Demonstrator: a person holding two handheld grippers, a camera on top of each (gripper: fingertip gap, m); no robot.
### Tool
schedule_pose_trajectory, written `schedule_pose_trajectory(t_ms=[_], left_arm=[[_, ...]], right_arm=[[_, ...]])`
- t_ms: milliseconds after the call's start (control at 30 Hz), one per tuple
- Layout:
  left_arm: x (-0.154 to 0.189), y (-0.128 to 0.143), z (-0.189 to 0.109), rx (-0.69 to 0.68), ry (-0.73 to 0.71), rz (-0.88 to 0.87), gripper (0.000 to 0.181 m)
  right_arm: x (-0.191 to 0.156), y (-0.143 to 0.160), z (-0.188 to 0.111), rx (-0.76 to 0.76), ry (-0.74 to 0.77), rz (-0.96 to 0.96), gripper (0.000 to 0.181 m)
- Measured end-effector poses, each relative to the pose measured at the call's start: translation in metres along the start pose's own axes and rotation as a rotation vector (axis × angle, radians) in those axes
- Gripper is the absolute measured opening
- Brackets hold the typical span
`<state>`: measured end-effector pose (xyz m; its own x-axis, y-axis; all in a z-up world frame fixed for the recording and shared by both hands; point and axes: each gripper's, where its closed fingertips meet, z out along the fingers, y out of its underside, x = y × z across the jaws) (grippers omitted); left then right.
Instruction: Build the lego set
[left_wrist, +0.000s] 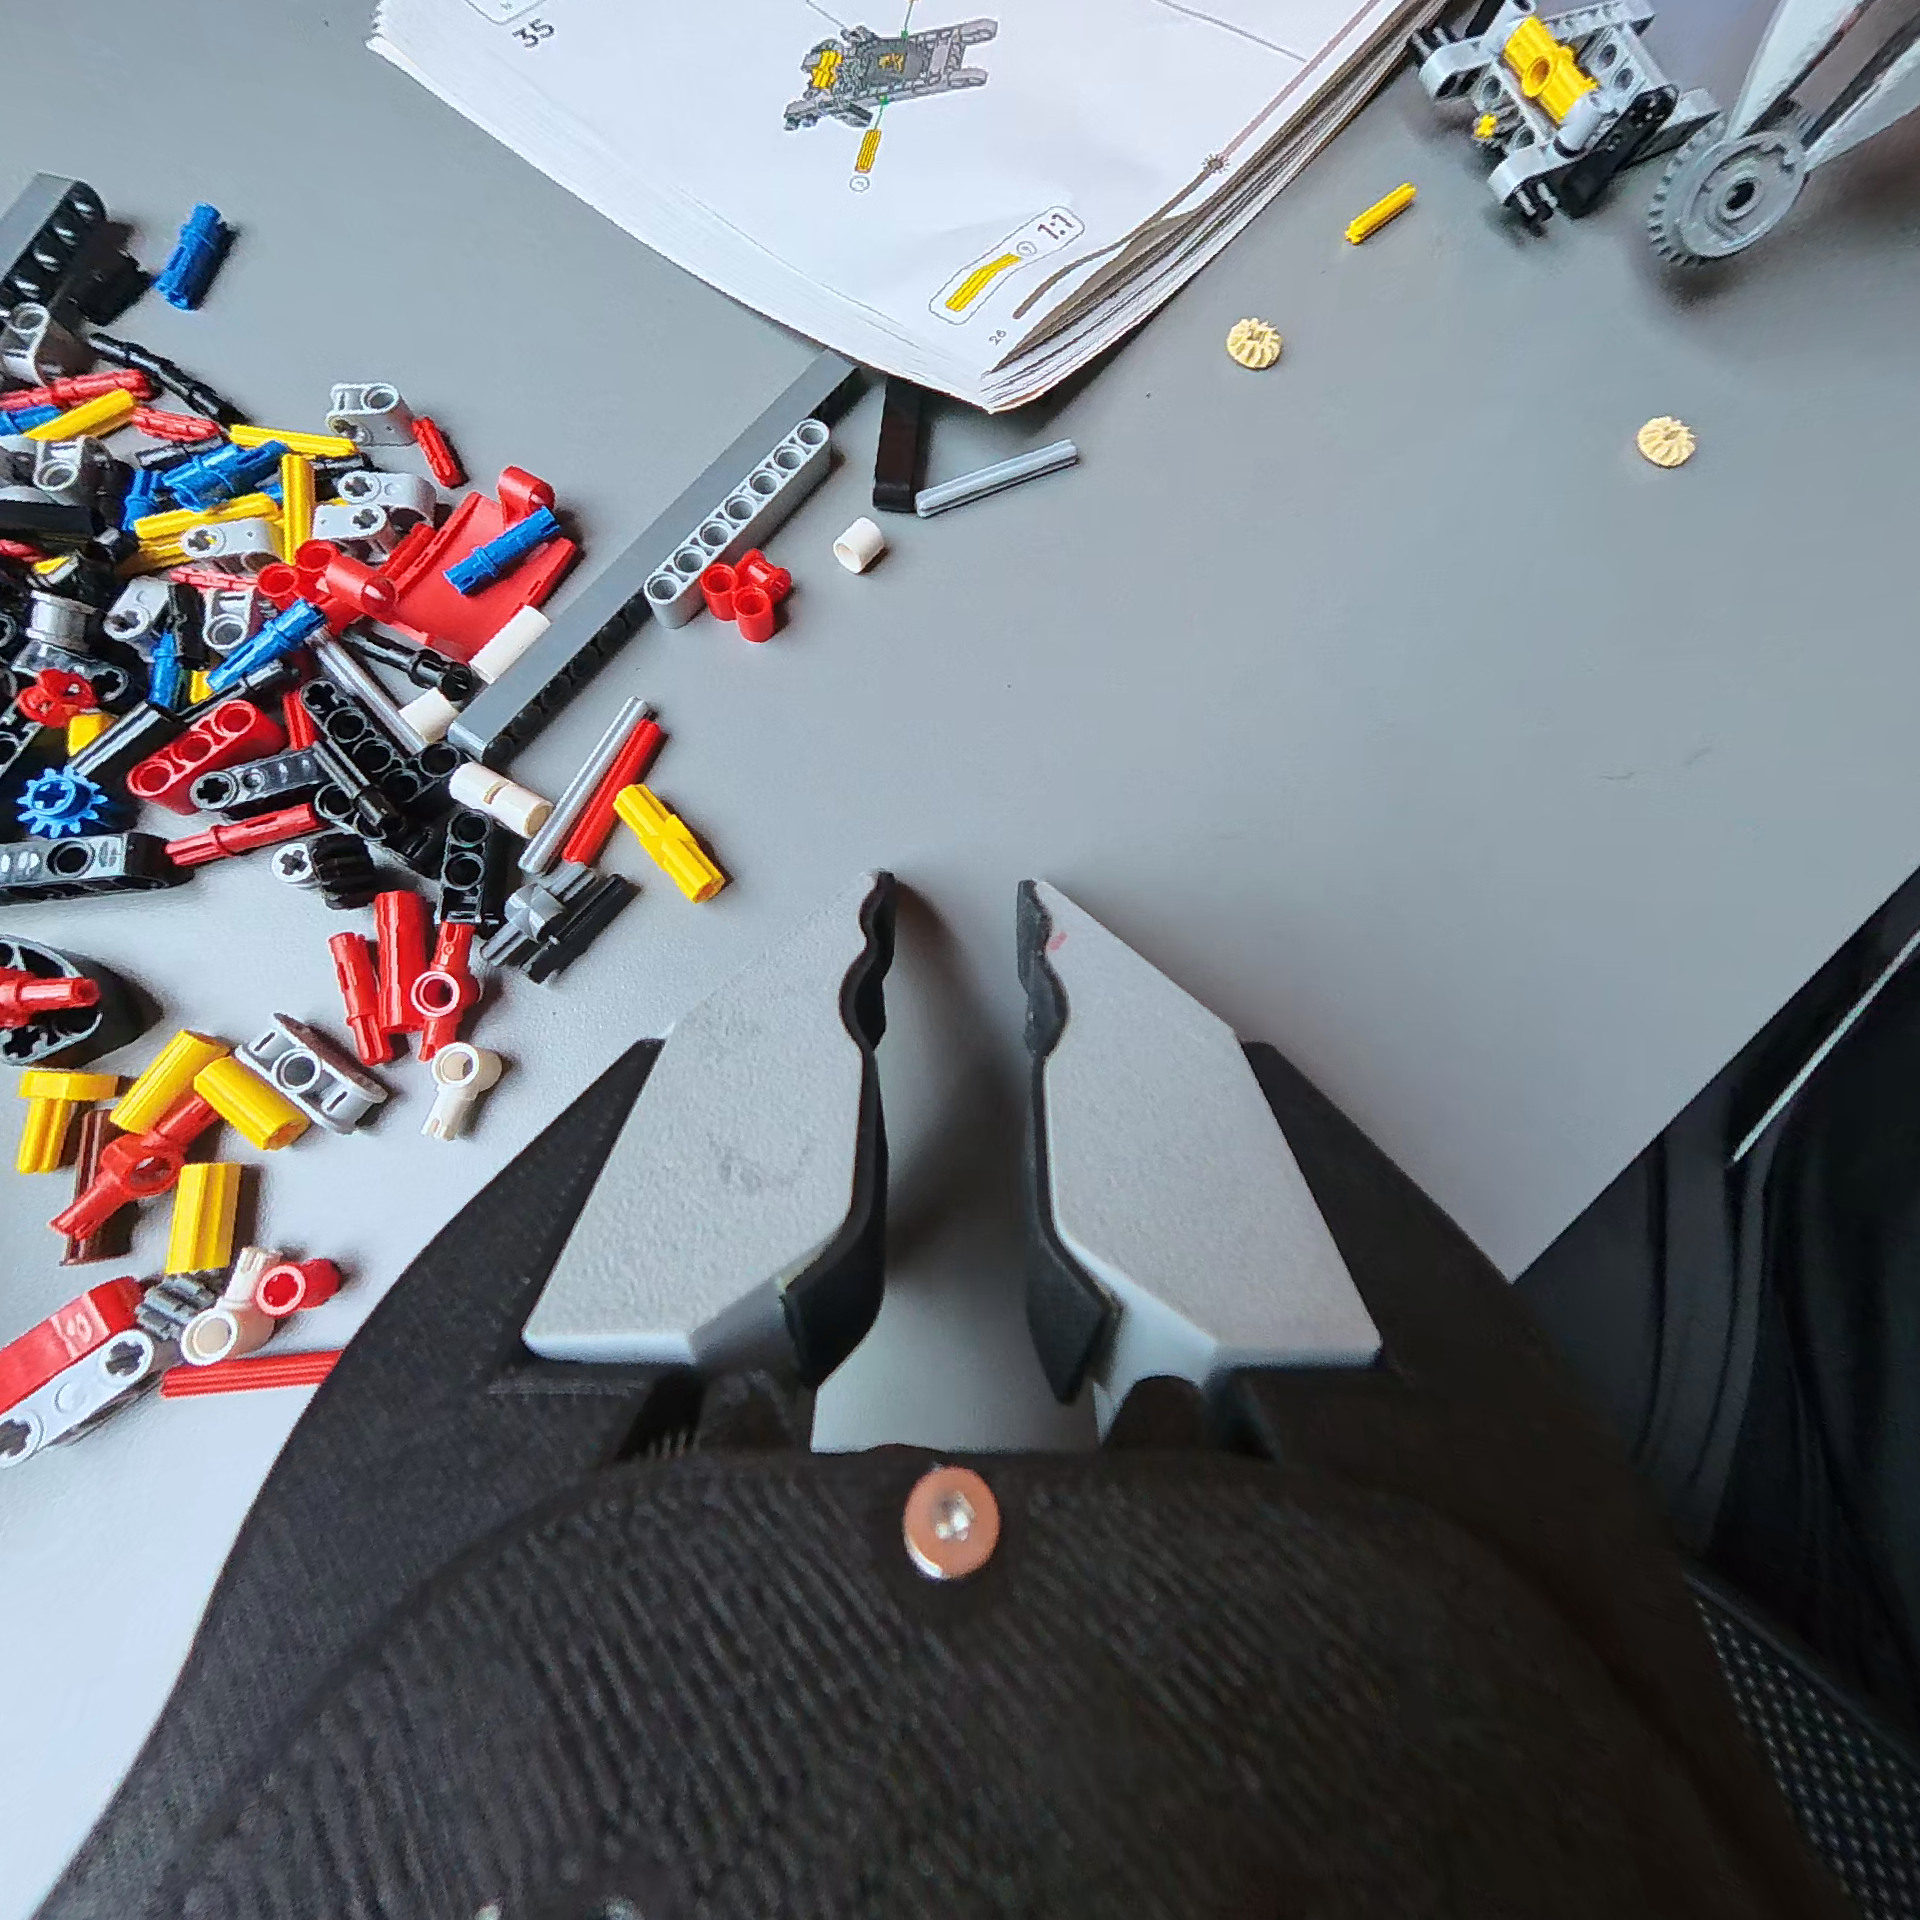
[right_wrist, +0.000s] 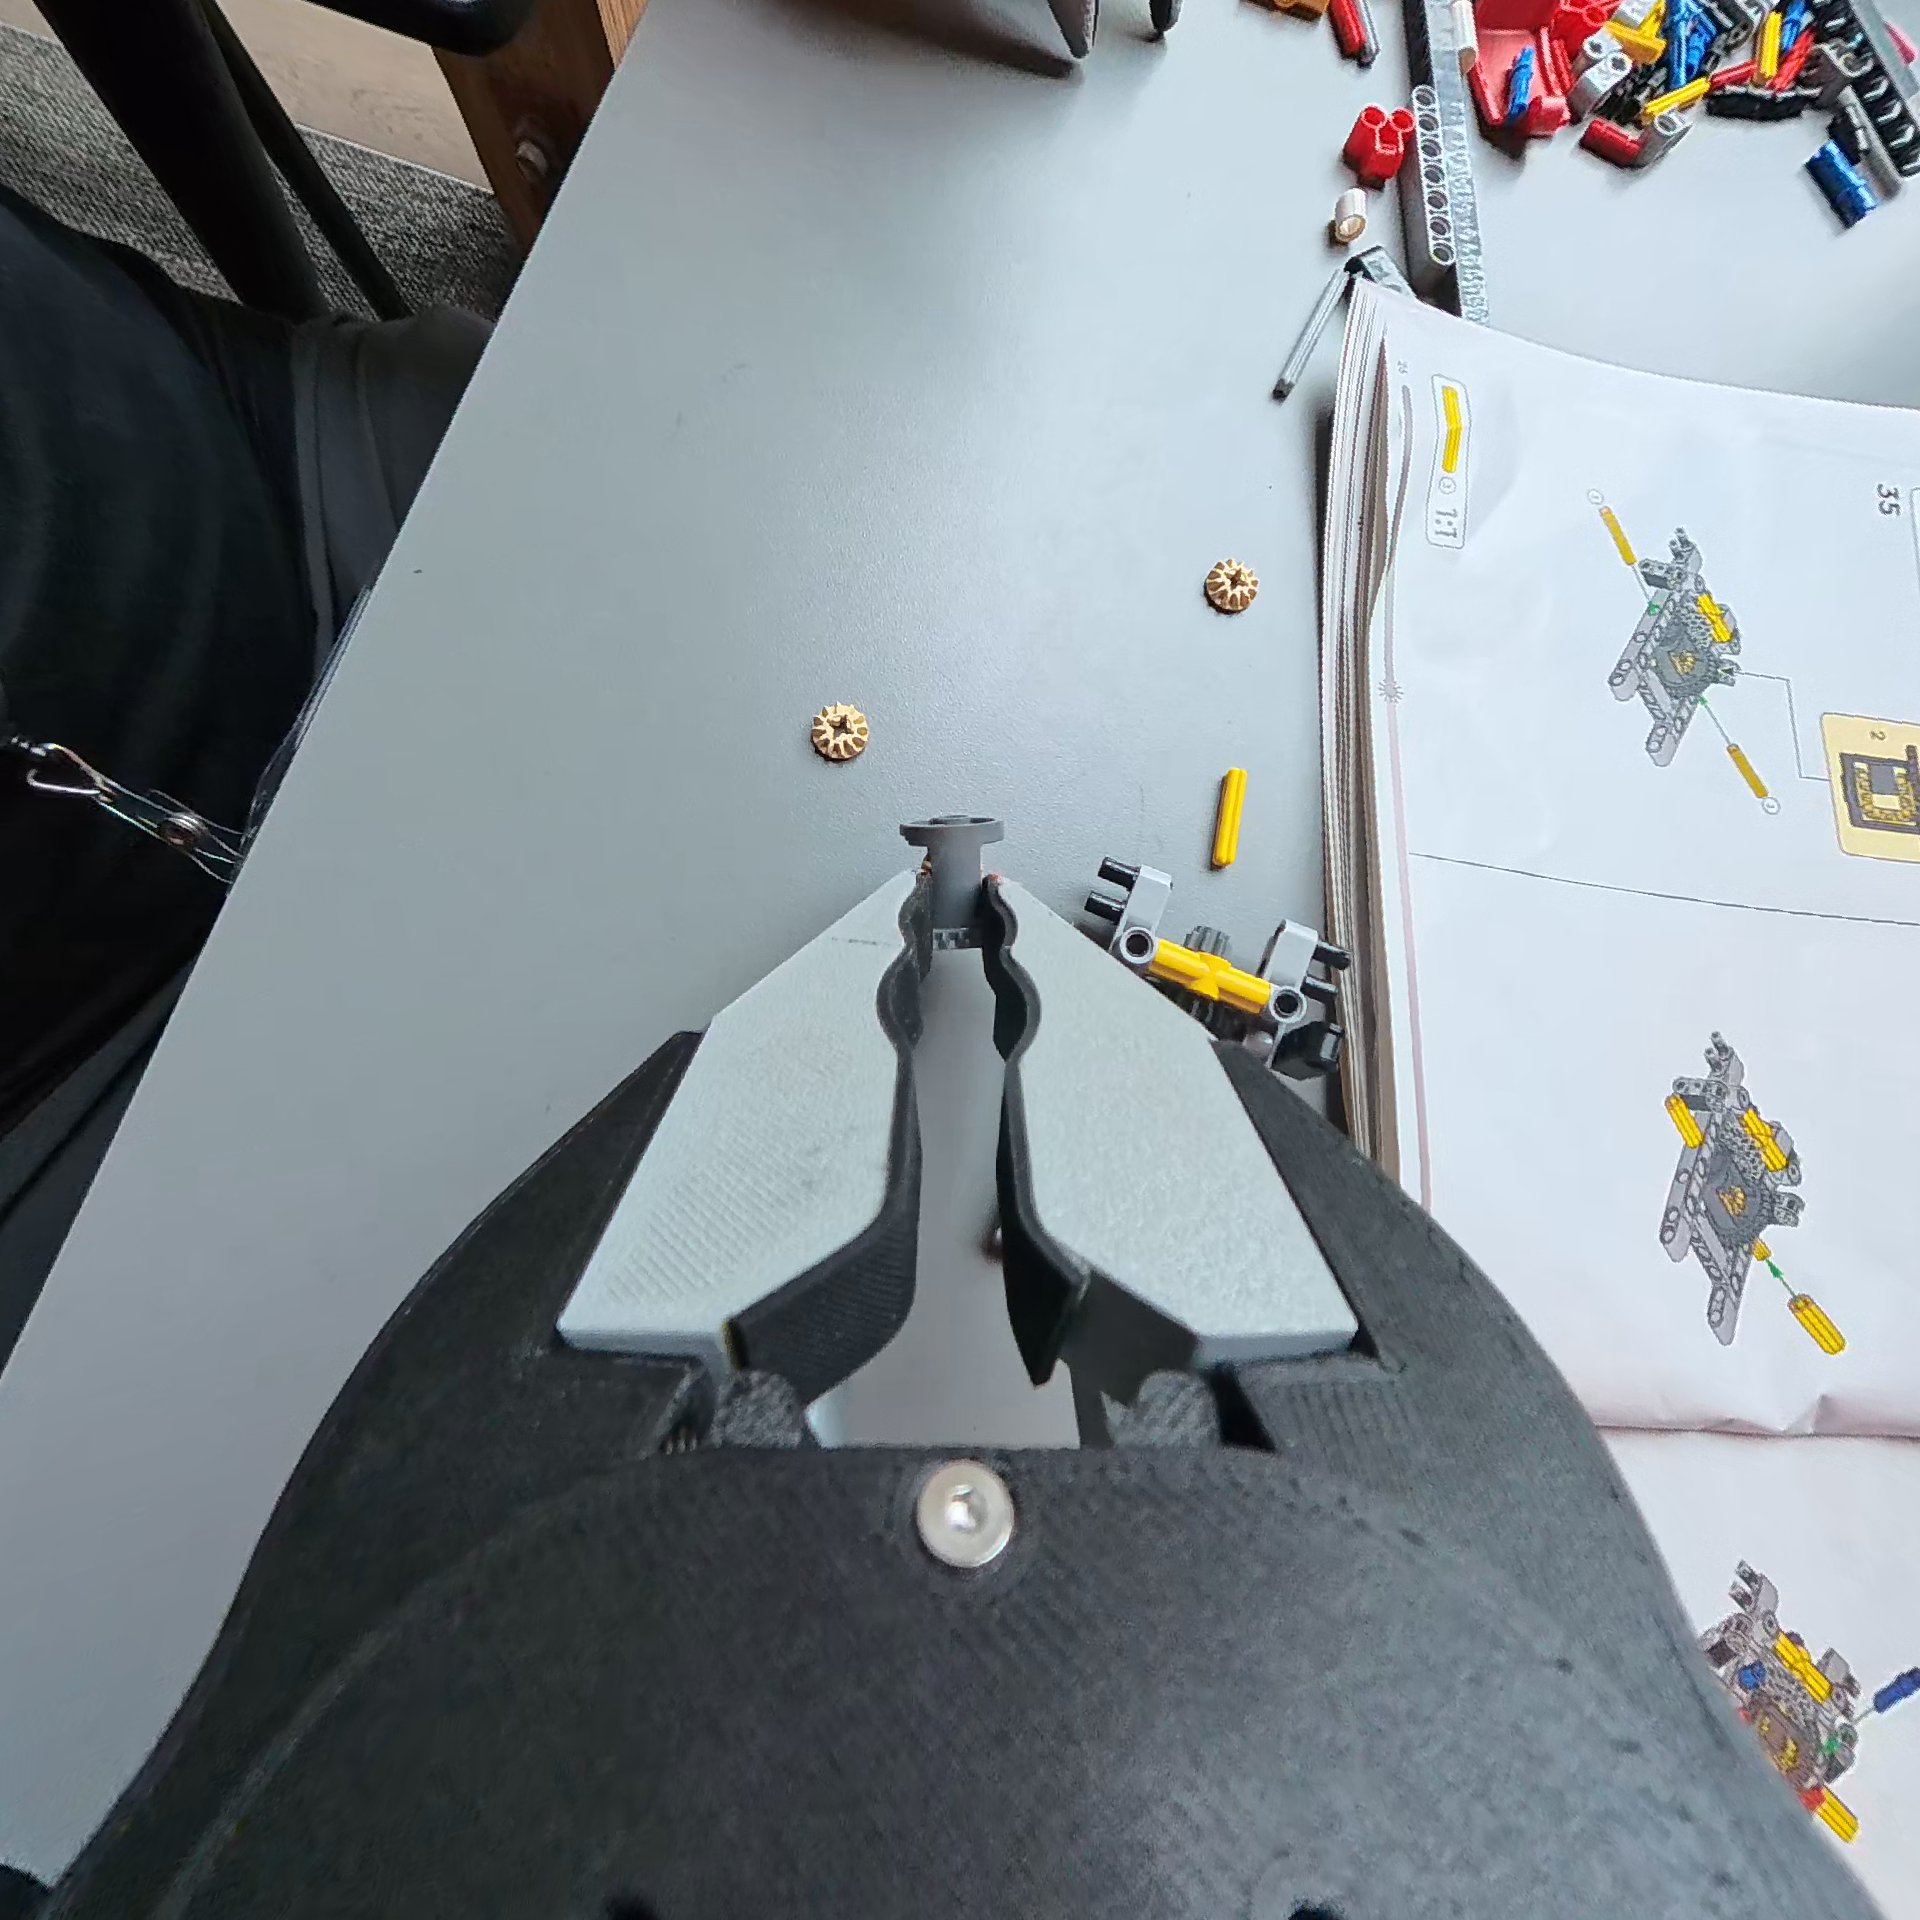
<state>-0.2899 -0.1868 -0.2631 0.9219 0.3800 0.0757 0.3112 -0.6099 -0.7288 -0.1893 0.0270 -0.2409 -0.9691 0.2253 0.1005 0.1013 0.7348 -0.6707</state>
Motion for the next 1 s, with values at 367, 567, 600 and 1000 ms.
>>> schedule_pose_trajectory(t_ms=[367,567,600,1000], left_arm=[[0.0,0.0,0.0,0.0,-0.002,0.002,0.021],[0.001,0.0,0.0,0.0,-0.003,0.007,0.021],[0.001,0.0,0.0,-0.001,-0.004,0.011,0.021],[0.038,-0.012,0.017,-0.008,0.094,0.061,0.024]], right_arm=[[0.0,0.001,0.0,-0.004,0.007,-0.011,0.006],[-0.003,-0.004,0.001,0.017,-0.057,0.061,0.006],[-0.004,-0.005,0.001,0.019,-0.068,0.072,0.006],[-0.002,-0.002,0.004,-0.031,-0.03,0.07,0.006]])
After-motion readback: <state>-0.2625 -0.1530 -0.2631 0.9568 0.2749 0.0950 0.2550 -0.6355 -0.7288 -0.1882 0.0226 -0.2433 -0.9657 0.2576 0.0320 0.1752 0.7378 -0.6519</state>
